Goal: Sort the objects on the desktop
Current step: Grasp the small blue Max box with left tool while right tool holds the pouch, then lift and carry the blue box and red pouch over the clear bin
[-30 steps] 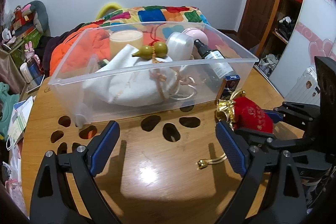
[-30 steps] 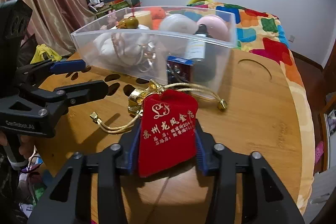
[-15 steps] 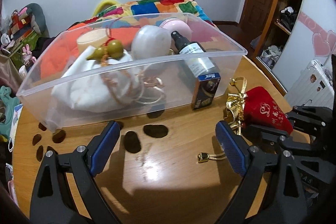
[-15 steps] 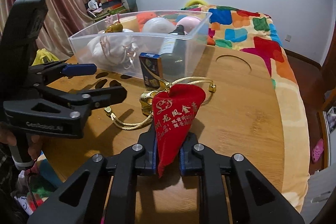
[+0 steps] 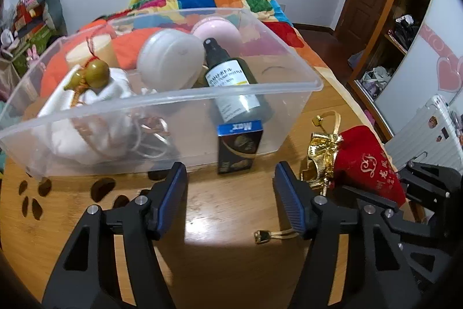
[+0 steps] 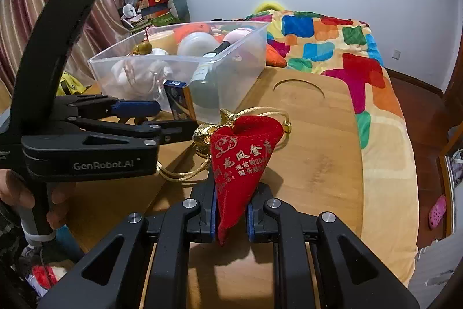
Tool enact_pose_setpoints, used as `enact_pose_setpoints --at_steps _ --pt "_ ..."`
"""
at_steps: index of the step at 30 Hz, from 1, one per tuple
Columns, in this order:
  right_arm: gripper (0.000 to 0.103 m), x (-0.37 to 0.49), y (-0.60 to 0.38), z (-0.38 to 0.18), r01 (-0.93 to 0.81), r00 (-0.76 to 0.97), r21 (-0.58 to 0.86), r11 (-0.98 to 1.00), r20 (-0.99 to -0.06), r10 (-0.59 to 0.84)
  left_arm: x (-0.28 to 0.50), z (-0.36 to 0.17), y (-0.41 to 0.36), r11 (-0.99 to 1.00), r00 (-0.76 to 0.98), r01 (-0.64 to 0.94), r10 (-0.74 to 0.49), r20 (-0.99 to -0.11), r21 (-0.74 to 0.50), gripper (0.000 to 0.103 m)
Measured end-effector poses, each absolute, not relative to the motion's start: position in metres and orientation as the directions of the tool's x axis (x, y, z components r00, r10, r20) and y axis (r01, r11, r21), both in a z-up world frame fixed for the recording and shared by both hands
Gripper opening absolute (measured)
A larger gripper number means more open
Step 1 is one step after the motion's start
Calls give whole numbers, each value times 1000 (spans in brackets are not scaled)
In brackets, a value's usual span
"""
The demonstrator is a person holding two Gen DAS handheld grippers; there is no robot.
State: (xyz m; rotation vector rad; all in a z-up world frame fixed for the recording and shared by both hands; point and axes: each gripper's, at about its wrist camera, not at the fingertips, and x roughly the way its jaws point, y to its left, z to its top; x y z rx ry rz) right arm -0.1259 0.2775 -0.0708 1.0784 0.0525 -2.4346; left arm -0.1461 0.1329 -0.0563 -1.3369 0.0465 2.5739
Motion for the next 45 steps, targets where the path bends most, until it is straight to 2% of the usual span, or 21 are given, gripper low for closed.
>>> enact_pose_setpoints --at_steps 2,9,10,13,16,19,32,45 --pt "13 -128 279 -71 438 -578 154 -886 -707 -408 -147 -57 135 -974 -555 -213 186 -811 -78 56" --pt "13 -131 283 -72 446 -574 166 -879 -700 -424 -150 -55 131 -979 -557 -164 196 -807 -124 48" --pt "13 -131 283 -72 446 -574 169 -879 -699 -426 -150 -55 131 -979 -558 -160 194 -807 -125 42" --pt "13 -130 283 -73 449 -571 171 -877 -700 -429 -150 -56 133 -980 -557 -150 191 -808 -128 34" --pt "13 -129 282 -73 452 -570 173 -875 -699 -432 -152 -56 133 -979 -556 -142 200 -807 -145 33" --pt "13 -129 282 -72 454 -570 169 -875 -700 -431 -154 -56 134 -979 -561 -137 200 -803 -148 27" --pt "13 -122 274 -57 464 -591 122 -877 -695 -409 -144 -55 125 -969 -557 -160 248 -793 -190 27" --pt "13 -114 256 -26 453 -646 74 -888 -659 -385 -122 -17 114 -965 -628 -223 252 -736 -140 27"
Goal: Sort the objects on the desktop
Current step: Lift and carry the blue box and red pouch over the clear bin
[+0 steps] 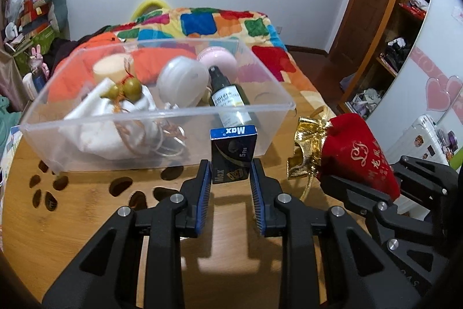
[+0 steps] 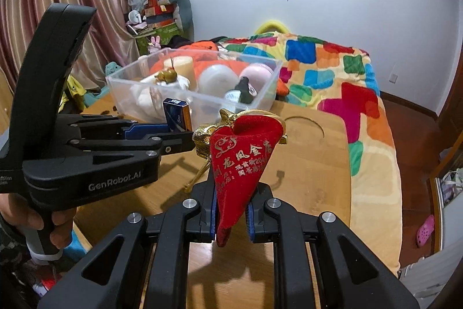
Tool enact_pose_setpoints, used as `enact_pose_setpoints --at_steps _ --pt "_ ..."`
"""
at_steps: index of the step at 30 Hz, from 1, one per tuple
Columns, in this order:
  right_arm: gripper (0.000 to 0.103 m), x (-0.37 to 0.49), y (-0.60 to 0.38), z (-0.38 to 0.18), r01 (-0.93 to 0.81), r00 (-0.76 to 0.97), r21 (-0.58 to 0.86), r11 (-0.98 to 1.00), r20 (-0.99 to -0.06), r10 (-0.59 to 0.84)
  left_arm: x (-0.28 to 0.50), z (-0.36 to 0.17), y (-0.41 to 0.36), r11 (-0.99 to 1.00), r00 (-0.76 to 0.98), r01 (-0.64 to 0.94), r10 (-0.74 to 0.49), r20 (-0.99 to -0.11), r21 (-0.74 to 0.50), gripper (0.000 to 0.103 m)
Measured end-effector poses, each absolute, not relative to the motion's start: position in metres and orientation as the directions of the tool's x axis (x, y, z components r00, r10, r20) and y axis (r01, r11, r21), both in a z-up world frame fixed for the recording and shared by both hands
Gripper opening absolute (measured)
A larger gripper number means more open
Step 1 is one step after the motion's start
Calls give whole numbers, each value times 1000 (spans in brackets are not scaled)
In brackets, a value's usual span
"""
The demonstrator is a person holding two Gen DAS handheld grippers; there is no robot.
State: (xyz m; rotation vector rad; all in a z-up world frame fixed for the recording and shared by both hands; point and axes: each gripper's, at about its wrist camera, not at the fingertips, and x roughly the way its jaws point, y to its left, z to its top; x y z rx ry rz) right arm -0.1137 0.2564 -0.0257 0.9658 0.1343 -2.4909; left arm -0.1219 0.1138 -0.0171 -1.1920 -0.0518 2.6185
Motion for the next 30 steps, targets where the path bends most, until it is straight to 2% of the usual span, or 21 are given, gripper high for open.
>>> enact_pose_setpoints --at_steps 30 --pt "13 -132 201 21 466 -711 6 -885 -592 -378 -131 43 43 -972 -738 -227 215 -640 -65 27"
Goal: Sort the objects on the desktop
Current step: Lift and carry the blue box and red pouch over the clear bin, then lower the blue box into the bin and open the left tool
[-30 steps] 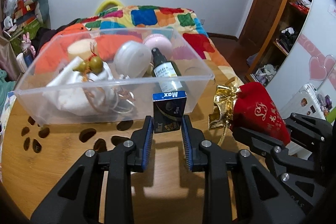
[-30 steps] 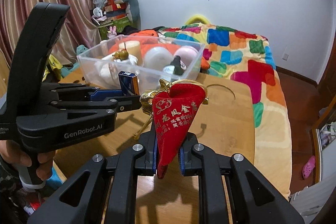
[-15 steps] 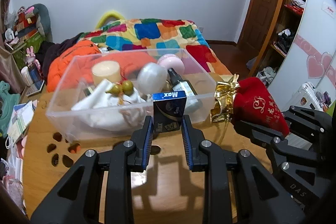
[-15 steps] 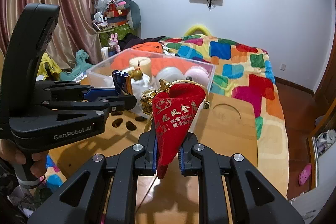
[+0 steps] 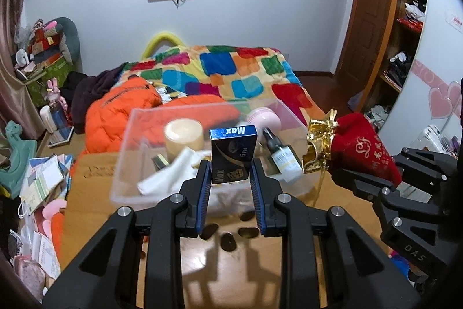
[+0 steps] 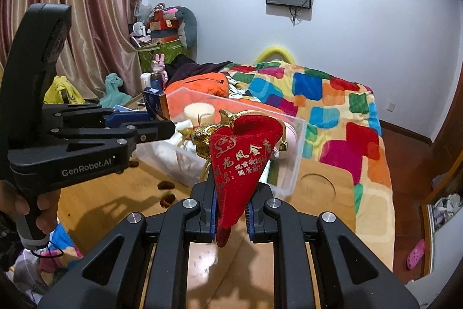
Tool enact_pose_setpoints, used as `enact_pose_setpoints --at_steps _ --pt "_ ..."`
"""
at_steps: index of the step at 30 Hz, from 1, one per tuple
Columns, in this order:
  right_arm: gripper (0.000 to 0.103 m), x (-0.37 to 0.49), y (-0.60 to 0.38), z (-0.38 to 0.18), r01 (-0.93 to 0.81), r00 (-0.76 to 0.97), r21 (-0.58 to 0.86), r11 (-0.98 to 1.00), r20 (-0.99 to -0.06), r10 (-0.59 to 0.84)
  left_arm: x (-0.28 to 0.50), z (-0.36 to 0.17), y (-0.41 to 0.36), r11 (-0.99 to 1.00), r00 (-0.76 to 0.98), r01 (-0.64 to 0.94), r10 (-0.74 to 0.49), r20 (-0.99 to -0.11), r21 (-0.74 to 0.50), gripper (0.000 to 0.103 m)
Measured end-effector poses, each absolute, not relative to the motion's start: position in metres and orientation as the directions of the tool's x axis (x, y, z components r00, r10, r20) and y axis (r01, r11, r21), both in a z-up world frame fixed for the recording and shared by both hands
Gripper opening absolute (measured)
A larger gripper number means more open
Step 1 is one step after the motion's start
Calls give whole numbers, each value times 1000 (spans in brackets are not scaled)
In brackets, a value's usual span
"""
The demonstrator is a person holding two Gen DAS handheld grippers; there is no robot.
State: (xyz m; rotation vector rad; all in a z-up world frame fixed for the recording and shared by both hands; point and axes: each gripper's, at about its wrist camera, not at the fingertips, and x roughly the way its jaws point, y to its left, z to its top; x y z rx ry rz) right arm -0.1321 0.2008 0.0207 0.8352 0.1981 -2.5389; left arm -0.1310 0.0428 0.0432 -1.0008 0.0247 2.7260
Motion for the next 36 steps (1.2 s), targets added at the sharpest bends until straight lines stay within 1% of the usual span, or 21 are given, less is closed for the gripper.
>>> enact_pose_setpoints --at_steps 7,12,27,36 --pt "13 -155 185 30 472 -720 -3 -881 -578 -384 -146 51 25 -972 -750 -227 211 -627 -55 27" --pt "13 -170 178 28 474 -712 5 -880 -586 -387 -160 47 17 -972 -745 -229 202 -635 -41 27" --pt "13 -207 166 -12 481 -635 38 -876 -673 -378 -193 6 15 -971 -682 -237 196 -705 -40 27" --pt "16 -215 162 -23 486 -605 52 -873 -700 -378 -203 -7 13 -971 -662 -233 195 -724 -48 27"
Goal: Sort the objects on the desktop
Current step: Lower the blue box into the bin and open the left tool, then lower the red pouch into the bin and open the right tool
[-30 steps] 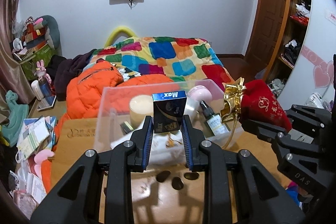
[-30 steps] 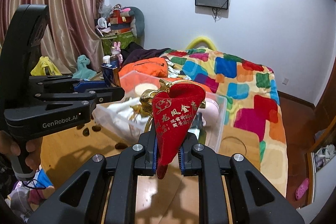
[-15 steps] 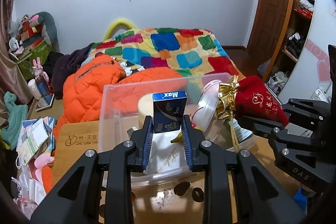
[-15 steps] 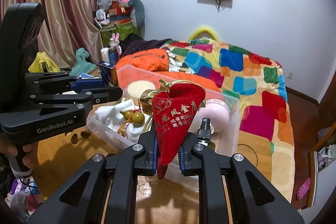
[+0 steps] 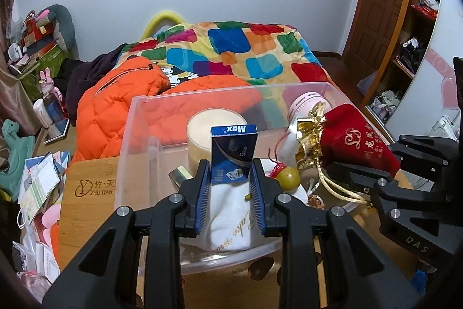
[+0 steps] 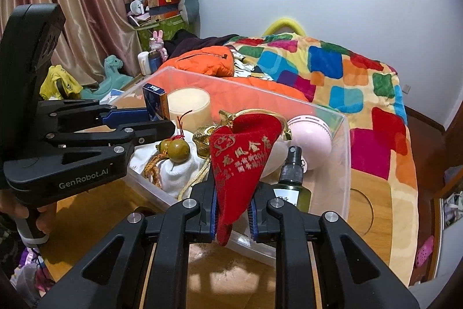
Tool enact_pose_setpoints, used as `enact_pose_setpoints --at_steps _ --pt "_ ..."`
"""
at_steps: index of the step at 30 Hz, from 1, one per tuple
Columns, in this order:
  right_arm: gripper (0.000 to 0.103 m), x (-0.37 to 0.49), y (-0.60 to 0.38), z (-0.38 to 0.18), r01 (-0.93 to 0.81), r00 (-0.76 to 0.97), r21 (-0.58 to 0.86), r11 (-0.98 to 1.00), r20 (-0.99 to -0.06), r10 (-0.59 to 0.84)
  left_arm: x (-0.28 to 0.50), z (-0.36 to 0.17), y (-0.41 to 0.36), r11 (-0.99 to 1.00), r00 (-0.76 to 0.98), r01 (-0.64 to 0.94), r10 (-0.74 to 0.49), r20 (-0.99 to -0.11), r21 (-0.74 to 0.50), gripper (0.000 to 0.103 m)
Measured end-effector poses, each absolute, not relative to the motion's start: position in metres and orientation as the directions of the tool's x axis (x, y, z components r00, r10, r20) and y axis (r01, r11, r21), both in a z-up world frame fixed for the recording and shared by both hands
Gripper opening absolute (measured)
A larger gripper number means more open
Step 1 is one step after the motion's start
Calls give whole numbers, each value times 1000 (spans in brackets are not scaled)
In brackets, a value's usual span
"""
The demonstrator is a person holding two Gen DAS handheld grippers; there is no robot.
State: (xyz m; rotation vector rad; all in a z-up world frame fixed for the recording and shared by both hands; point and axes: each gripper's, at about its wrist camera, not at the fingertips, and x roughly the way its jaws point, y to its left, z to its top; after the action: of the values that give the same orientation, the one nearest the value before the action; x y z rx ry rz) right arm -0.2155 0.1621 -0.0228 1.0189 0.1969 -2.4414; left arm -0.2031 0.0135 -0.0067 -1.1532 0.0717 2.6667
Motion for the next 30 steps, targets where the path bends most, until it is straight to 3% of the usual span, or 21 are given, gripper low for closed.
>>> enact_pose_setpoints --at_steps 12,16,19,26,28,30 --pt "17 -220 160 -24 477 -593 55 -877 -717 -367 -202 -11 16 -971 -660 -237 172 -731 -15 31" --pt "32 -222 161 -23 460 -597 50 -887 -722 -350 -200 -9 12 -975 -669 -222 163 -725 -15 48" --pt "44 -219 163 -20 453 -615 39 -891 -710 -343 -199 -7 8 -975 -670 -218 170 -723 -27 50" --pt "45 -211 164 -13 449 -638 25 -893 -691 -340 -194 -3 7 -977 -679 -213 170 -714 -30 55" --pt "46 -208 165 -12 448 -643 19 -894 -688 -337 -193 0 8 -976 -682 -215 175 -710 -33 64" --pt "47 -205 165 -10 448 -646 16 -894 -685 -336 -190 2 8 -976 -688 -216 174 -705 -30 64"
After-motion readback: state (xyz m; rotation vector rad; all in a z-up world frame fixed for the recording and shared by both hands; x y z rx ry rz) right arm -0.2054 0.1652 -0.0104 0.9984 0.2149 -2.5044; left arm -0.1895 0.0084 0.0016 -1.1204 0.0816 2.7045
